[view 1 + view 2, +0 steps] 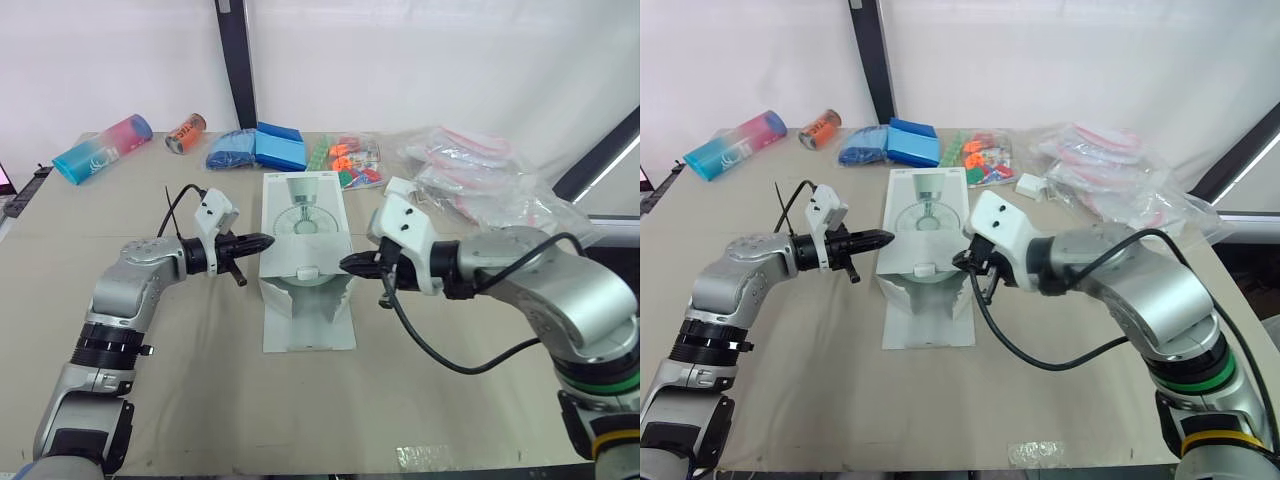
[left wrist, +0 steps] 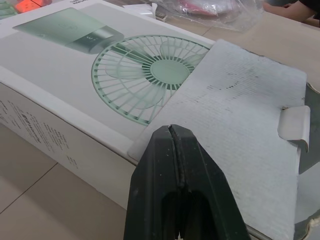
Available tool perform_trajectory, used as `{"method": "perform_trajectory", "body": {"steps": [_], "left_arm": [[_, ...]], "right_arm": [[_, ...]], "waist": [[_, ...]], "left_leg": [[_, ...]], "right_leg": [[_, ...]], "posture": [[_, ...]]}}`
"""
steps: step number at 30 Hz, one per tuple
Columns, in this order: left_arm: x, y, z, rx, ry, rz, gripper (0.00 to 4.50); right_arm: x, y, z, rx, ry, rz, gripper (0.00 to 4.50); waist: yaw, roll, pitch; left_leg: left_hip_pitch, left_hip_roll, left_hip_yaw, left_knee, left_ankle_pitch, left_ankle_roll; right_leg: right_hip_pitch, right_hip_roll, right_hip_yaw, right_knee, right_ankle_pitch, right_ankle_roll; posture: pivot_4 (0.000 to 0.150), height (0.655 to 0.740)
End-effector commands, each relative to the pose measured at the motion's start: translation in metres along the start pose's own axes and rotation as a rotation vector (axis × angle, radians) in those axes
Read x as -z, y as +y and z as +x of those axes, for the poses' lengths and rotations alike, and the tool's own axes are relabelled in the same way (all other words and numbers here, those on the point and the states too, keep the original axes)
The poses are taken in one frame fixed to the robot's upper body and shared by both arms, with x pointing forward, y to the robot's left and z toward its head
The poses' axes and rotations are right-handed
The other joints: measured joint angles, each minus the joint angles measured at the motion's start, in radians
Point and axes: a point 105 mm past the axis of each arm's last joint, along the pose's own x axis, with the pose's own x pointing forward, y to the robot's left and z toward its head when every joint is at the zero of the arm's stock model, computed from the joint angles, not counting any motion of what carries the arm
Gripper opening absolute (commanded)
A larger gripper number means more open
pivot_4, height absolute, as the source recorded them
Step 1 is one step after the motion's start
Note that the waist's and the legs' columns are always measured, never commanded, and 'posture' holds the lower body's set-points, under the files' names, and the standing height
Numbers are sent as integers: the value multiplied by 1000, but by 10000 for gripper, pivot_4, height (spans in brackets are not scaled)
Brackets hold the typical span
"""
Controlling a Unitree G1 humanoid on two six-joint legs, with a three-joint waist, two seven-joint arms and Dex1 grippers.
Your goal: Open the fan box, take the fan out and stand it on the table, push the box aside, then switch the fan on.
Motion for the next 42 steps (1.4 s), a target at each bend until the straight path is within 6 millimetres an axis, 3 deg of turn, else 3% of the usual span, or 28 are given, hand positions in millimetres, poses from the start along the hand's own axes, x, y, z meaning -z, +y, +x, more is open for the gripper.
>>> {"method": "perform_trajectory", "body": {"steps": [1,10,24,29,35,42], "left_arm": [[-6,3,0,-13,-10,18,0],[-7,3,1,-9,-16,18,0],[-9,2,7,12,-25,28,0],[-9,2,7,15,-25,30,0],[-9,3,6,13,-24,30,0],[-9,3,6,9,-22,29,0]], "right_arm": [[-1,2,5,6,4,-20,128],[13,5,21,5,55,-35,128],[52,-7,-1,45,194,-127,128],[65,-22,-3,117,224,-119,128],[62,-44,12,248,177,-54,128],[49,-49,24,295,101,-1,128]], "waist": [[0,0,0],[0,0,0],[0,0,0],[0,0,0],[0,0,0],[0,0,0]], "left_leg": [[0,0,0,0,0,0],[0,0,0,0,0,0],[0,0,0,0,0,0],[0,0,0,0,0,0],[0,0,0,0,0,-1],[0,0,0,0,0,-1]], "right_leg": [[0,0,0,0,0,0],[0,0,0,0,0,0],[0,0,0,0,0,0],[0,0,0,0,0,0],[0,0,0,0,0,0],[0,0,0,0,0,0]], "posture": [[1500,7400],[1500,7400],[1500,7400],[1500,7400],[1500,7400],[1500,7400]]}}
